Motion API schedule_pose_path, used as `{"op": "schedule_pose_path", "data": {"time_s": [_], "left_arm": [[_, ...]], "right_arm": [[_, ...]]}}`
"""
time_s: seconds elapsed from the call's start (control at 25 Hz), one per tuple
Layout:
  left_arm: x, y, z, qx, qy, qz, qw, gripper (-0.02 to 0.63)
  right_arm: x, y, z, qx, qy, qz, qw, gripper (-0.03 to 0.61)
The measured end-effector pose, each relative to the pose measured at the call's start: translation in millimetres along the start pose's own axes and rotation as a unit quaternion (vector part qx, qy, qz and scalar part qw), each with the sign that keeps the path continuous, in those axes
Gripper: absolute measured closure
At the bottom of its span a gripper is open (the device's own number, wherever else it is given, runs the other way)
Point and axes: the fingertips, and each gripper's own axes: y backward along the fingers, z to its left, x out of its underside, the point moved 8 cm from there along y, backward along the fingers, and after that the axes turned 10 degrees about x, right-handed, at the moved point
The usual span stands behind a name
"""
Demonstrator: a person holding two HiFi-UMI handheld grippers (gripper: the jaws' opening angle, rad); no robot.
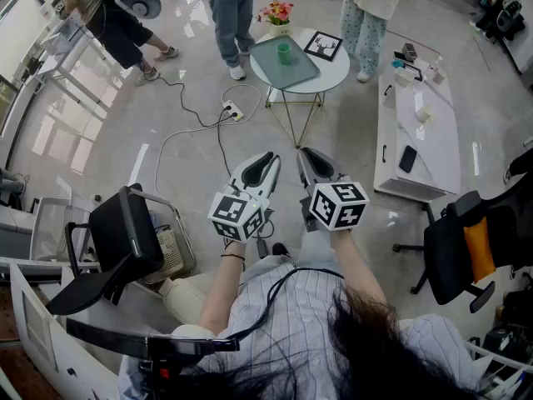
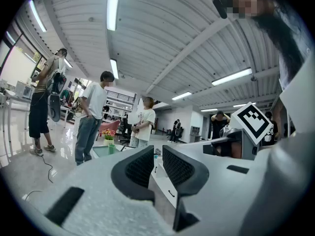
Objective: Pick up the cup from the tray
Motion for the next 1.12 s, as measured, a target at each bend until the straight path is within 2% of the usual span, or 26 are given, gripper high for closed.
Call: {"op": "schedule_pose_path", "data": {"time_s": [0.32,0.68,1.12], "left_arm": [[1,2,7,-0.003,0.008,-0.001,1.0,0.549],[8,-20,22,-0.007,0.022,0.003,0.9997,0.549],[3,-77,101,-0.024,0.038,0.021,0.9988,0.549]], "right_arm": [[1,-3,2,0.002,-0.009,-0.005,1.0,0.529],[-4,-23,-13,0.007,0.023,0.002,1.0,0.529],[-30,-121,-43,-0.001,0.024,0.029,0.999,0.529]]}}
